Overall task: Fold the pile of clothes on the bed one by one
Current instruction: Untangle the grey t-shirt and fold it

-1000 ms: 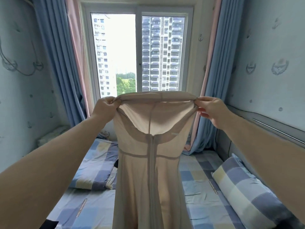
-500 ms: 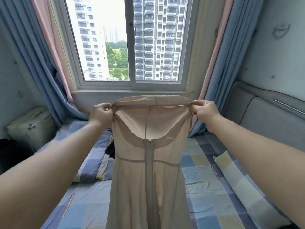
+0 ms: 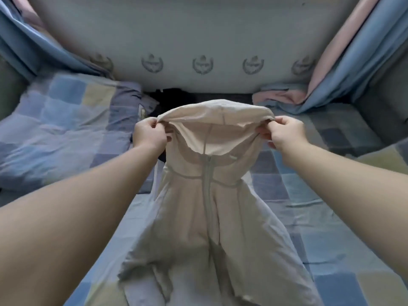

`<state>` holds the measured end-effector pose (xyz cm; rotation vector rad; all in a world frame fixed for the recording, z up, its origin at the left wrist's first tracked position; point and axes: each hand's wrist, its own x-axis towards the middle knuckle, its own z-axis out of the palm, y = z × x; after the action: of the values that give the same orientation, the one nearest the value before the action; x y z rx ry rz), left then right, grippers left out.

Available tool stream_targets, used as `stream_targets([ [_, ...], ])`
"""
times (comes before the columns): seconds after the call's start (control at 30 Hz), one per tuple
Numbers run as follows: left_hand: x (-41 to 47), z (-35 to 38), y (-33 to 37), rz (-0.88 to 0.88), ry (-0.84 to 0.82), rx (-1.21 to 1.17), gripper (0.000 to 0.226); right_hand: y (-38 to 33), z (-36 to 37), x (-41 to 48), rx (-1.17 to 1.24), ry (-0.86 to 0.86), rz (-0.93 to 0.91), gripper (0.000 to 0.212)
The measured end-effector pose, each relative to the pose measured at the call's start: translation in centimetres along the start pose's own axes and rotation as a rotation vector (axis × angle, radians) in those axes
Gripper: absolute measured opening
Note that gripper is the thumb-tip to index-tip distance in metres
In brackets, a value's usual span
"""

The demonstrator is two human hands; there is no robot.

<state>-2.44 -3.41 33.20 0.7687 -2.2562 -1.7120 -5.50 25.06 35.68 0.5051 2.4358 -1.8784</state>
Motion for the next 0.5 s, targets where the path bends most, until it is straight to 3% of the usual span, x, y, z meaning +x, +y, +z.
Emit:
stream_targets([
  [0.03, 1.1, 1.2, -2.2, -0.028, -0.041, -0.009, 0.024, 1.9, 1.5, 1.3, -0.006, -0.033, 0.009, 0.017],
  [0.1, 2.2, 3.1, -6.2, -0.069, -0.166, -0.003, 0.026, 5.6, 3.9, 3.3, 0.005, -0.187, 0.016, 0.044],
  [0.17, 2.1, 4.3, -9.7, -0.108, -0.267, 0.042, 0.058, 8.9, 5.3, 3.7, -0.032, -0.344, 0.034, 0.082],
  [0.23, 0.8, 5.1, -13.1, -0.089, -0.329, 0.091, 0.073, 12.1, 5.5, 2.9, -0.142, -0.441, 0.028, 0.099],
  [0.5, -12.0, 4.1, -24.5, -0.052, -0.559, 0.424, 0.065, 24.4, 2.7, -6.8, -0.506, -0.57, 0.032, 0.084],
])
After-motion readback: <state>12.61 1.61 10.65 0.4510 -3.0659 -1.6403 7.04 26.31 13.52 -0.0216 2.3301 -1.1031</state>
